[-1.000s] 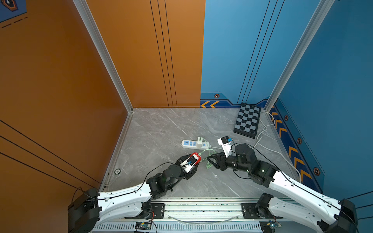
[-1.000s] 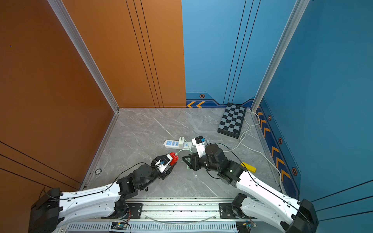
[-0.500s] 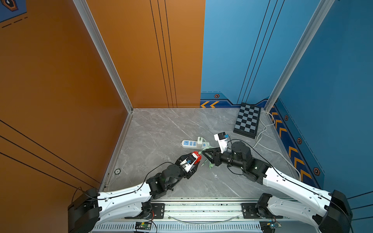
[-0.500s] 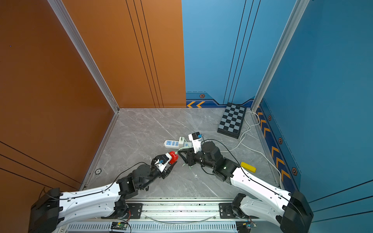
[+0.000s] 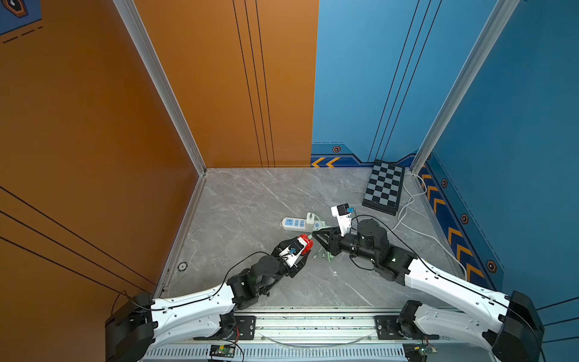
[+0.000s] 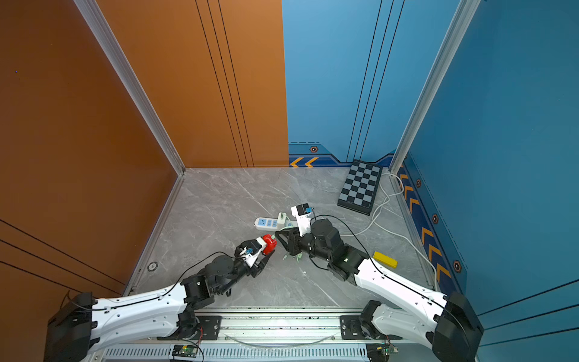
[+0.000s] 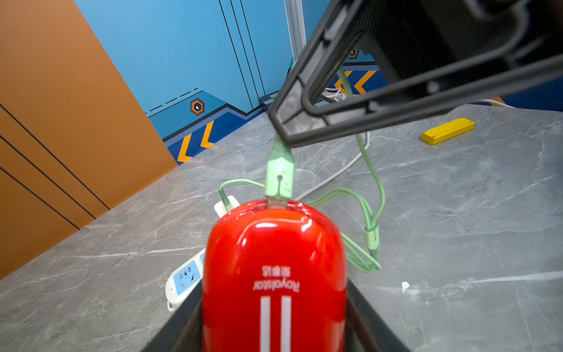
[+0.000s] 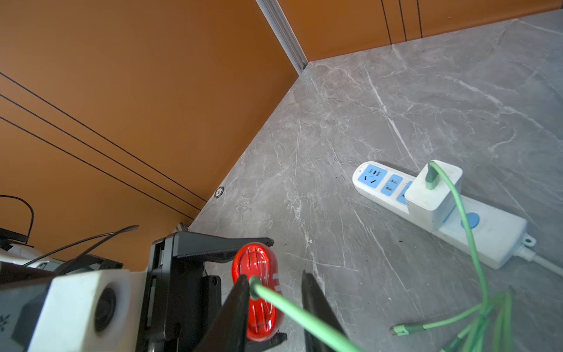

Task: Charge the electric shaver
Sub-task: Insert the charging cable into the electric shaver.

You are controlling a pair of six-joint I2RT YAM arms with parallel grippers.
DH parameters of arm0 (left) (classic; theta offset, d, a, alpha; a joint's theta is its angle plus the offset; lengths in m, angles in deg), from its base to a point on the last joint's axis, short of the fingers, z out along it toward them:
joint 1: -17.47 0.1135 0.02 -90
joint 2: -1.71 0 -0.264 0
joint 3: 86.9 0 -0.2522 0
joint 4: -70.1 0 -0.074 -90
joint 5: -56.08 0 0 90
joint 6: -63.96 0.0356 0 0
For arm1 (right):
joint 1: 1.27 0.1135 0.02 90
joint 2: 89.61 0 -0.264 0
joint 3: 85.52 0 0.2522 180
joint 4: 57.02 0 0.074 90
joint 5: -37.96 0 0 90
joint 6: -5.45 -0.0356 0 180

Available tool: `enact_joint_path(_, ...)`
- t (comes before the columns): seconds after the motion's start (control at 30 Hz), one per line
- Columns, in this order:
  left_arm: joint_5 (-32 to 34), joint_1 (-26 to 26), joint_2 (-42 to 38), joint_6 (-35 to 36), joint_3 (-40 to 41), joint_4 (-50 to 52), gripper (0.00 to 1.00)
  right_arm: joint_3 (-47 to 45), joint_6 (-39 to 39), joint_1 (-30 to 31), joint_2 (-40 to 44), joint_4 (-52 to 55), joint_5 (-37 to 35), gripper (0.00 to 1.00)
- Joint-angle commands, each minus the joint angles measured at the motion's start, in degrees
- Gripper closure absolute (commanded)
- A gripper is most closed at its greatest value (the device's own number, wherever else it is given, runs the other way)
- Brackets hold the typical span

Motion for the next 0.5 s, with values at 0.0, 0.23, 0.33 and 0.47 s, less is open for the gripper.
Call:
enact_joint_path(0.0,-0.9,0.3,-0.1,-1.0,-1.9,-3.5,1.00,1.7,0.1,0.4,-0.6,-1.9,-1.3,0.71)
enact_joint_path(0.23,-1.3,0.3,1.4,-1.1,-3.0,-4.1,1.00,2.2,-0.2,0.9,-2.3,-3.3,-1.1,0.73)
enact_joint_path(0.33,-1.3,0.2,2.0,-1.2,-3.4,-4.2,1.00,2.3,0.0,1.0,-2.7,-3.4,-1.1,0.78)
enact_joint_path(0.47,-1.4,0.2,2.2,-1.2,-3.6,-4.2,1.00,2.9,0.4,1.3,-2.9,-2.3,-1.6,0.87)
